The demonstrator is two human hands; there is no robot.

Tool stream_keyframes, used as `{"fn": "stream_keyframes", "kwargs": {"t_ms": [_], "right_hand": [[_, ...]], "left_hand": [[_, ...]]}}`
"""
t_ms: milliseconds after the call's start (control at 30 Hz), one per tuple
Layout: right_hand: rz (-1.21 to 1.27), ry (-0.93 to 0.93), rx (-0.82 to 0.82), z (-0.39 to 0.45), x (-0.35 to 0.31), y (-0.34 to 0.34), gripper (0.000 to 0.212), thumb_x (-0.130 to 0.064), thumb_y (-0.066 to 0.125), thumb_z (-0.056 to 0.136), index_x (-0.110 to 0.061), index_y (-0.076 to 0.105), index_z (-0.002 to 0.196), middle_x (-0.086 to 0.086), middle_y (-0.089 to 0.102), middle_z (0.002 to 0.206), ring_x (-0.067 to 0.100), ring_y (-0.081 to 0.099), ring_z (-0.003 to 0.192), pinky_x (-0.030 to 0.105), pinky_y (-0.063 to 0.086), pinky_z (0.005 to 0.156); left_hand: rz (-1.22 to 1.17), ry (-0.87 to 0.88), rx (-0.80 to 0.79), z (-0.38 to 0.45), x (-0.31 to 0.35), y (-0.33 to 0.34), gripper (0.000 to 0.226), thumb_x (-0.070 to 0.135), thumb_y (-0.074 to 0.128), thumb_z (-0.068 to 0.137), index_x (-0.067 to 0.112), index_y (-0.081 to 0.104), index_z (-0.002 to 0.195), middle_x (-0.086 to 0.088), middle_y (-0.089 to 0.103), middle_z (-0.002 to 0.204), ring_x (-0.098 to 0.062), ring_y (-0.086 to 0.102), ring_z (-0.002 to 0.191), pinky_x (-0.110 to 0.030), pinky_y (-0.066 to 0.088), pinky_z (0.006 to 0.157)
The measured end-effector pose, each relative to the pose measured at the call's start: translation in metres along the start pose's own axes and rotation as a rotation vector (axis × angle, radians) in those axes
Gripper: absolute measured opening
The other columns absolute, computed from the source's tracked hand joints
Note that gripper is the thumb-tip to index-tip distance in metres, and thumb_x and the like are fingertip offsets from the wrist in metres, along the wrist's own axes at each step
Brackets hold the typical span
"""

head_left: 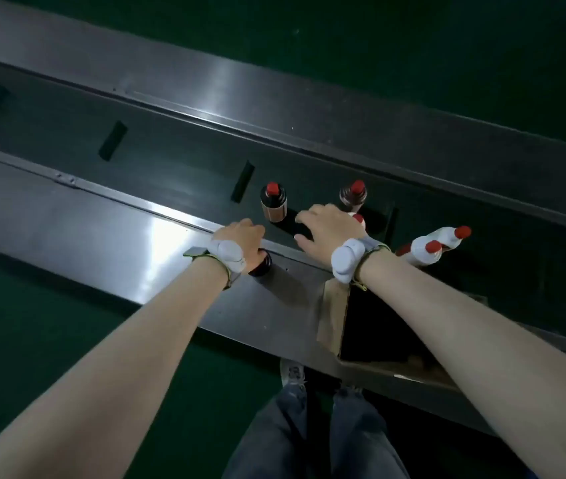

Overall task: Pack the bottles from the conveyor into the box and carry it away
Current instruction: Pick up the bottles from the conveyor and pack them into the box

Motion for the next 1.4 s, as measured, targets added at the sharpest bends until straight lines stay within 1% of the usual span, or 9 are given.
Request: {"fn": "stream_keyframes", "kwargs": {"t_ms": [33, 133, 300, 500, 700, 933, 1167, 1300, 1400], "right_hand": [[0.013, 0.010, -0.032, 0.004, 0.003, 0.009, 0.041, -0.043, 0.052, 0.104, -0.016, 0.060, 0.134, 0.012, 0.061, 0.129, 0.036, 0.055, 0.119, 0.049, 0.053, 0.095], [0.065, 0.056, -0.097, 0.003, 0.011, 0.033, 0.035, -0.039, 0.049, 0.105, -0.015, 0.060, 0.130, 0.012, 0.061, 0.127, 0.036, 0.056, 0.116, 0.049, 0.053, 0.094], [0.086, 0.066, -0.101, 0.000, 0.024, 0.051, 0.030, -0.034, 0.050, 0.106, -0.014, 0.063, 0.124, 0.011, 0.063, 0.122, 0.035, 0.059, 0.111, 0.046, 0.052, 0.092], [0.088, 0.049, -0.102, -0.002, 0.035, 0.046, 0.032, -0.034, 0.050, 0.107, -0.013, 0.063, 0.127, 0.012, 0.063, 0.126, 0.034, 0.059, 0.114, 0.045, 0.053, 0.095], [0.113, 0.054, -0.105, -0.006, 0.039, 0.036, 0.034, -0.033, 0.046, 0.108, -0.013, 0.062, 0.130, 0.012, 0.062, 0.128, 0.034, 0.058, 0.115, 0.045, 0.052, 0.096], [0.093, 0.047, -0.080, -0.016, 0.033, 0.007, 0.035, -0.034, 0.047, 0.107, -0.012, 0.063, 0.129, 0.012, 0.063, 0.128, 0.033, 0.059, 0.116, 0.045, 0.053, 0.096], [0.064, 0.008, -0.020, -0.043, 0.025, -0.040, 0.037, -0.036, 0.049, 0.107, -0.014, 0.061, 0.134, 0.011, 0.061, 0.130, 0.035, 0.061, 0.116, 0.048, 0.055, 0.093], [0.037, -0.021, 0.014, -0.068, 0.028, -0.065, 0.036, -0.037, 0.051, 0.106, -0.014, 0.061, 0.132, 0.011, 0.062, 0.128, 0.035, 0.064, 0.113, 0.046, 0.056, 0.091], [0.051, -0.038, 0.024, -0.086, 0.036, -0.080, 0.036, -0.037, 0.051, 0.107, -0.013, 0.061, 0.131, 0.011, 0.062, 0.128, 0.033, 0.064, 0.111, 0.041, 0.054, 0.088]], "left_hand": [[0.014, -0.018, -0.047, 0.005, 0.000, 0.008, 0.046, 0.043, 0.055, 0.104, 0.020, 0.055, 0.144, -0.006, 0.056, 0.139, -0.031, 0.059, 0.125, -0.043, 0.053, 0.099], [0.062, -0.052, -0.088, 0.016, 0.004, 0.031, 0.046, 0.040, 0.055, 0.105, 0.020, 0.052, 0.146, -0.008, 0.053, 0.143, -0.032, 0.053, 0.131, -0.040, 0.049, 0.102], [0.110, -0.114, -0.163, 0.034, 0.003, 0.061, 0.052, 0.049, 0.056, 0.105, 0.017, 0.051, 0.145, -0.010, 0.053, 0.144, -0.033, 0.054, 0.131, -0.040, 0.050, 0.099], [0.120, -0.197, -0.110, 0.046, 0.001, 0.080, 0.045, 0.024, 0.061, 0.105, 0.018, 0.046, 0.147, -0.006, 0.056, 0.139, -0.031, 0.064, 0.121, -0.039, 0.053, 0.091], [0.111, -0.219, -0.081, 0.040, 0.004, 0.081, 0.042, 0.023, 0.067, 0.100, 0.017, 0.050, 0.138, -0.006, 0.059, 0.128, -0.030, 0.065, 0.115, -0.038, 0.054, 0.086], [0.166, -0.170, 0.001, 0.012, 0.021, 0.048, 0.037, 0.023, 0.067, 0.101, 0.015, 0.053, 0.134, -0.006, 0.061, 0.128, -0.029, 0.063, 0.116, -0.036, 0.049, 0.085], [0.176, -0.082, 0.118, -0.035, 0.056, -0.010, 0.027, 0.029, 0.053, 0.108, 0.014, 0.055, 0.130, -0.007, 0.063, 0.125, -0.030, 0.064, 0.114, -0.038, 0.051, 0.089], [0.211, -0.023, 0.228, -0.064, 0.086, -0.046, 0.021, 0.028, 0.053, 0.106, 0.017, 0.056, 0.124, -0.004, 0.064, 0.116, -0.027, 0.065, 0.105, -0.040, 0.052, 0.092], [0.228, 0.044, 0.346, -0.086, 0.111, -0.073, 0.017, 0.032, 0.049, 0.106, 0.020, 0.057, 0.115, 0.000, 0.064, 0.104, -0.024, 0.065, 0.092, -0.037, 0.051, 0.086]]}}
Point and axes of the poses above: each hand's wrist, its own z-axis towards the middle knuckle, its own y-axis out of the palm, x = y × z, the point moved 7 cm from there along z, towards the middle knuckle
